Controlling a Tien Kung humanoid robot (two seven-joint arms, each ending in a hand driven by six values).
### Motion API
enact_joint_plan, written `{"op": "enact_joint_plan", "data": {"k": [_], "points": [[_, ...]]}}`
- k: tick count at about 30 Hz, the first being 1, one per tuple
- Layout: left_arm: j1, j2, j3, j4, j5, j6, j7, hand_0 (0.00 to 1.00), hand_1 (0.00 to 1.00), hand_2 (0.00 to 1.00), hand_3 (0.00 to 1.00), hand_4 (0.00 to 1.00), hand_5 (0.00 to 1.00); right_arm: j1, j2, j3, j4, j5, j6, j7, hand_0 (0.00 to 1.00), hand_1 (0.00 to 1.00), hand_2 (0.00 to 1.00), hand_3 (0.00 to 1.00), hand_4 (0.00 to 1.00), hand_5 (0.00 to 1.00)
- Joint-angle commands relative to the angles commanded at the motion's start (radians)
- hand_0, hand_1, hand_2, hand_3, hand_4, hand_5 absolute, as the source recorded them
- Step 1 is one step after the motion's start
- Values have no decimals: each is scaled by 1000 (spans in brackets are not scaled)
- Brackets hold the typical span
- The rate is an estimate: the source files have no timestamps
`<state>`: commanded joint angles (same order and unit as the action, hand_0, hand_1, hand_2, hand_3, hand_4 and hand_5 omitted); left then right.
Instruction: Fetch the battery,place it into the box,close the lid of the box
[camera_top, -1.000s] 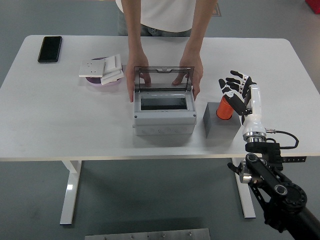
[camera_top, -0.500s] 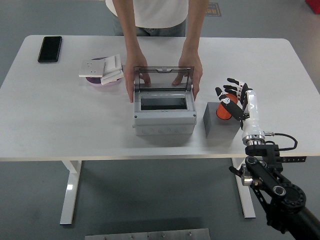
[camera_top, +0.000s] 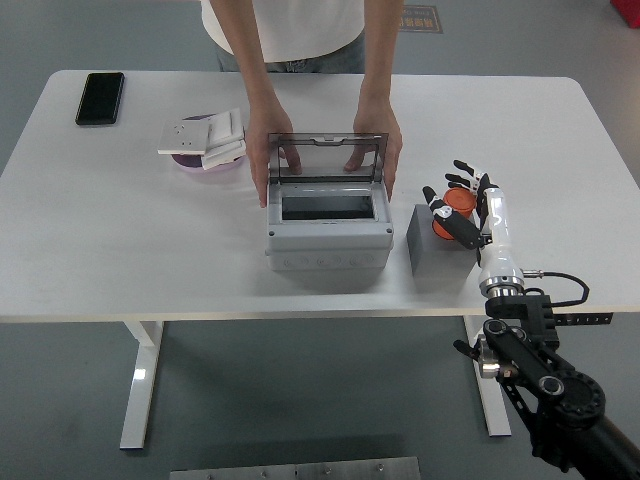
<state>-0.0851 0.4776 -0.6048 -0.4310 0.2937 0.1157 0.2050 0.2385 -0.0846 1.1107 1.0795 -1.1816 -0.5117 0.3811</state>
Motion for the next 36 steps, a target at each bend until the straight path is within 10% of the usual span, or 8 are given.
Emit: {"op": "enact_joint_plan", "data": {"k": [28, 34, 36], "points": [[-11, 1, -6, 1, 12, -3, 4, 638, 739, 586, 522, 403, 2, 4, 7, -39, -23, 38, -33, 11, 712, 766, 776, 831, 685, 2], [-13, 1, -7, 1, 13, -3, 4, 639, 740, 584, 520, 393, 2, 5, 6, -39, -23, 56, -36, 20, 707, 759, 740, 805, 667, 2], [-13, 1, -8, 1, 14, -3, 5, 639, 739, 584, 521, 381, 2, 5, 5, -39, -23, 66, -36, 24, 652, 655, 587, 660, 621, 2]]}}
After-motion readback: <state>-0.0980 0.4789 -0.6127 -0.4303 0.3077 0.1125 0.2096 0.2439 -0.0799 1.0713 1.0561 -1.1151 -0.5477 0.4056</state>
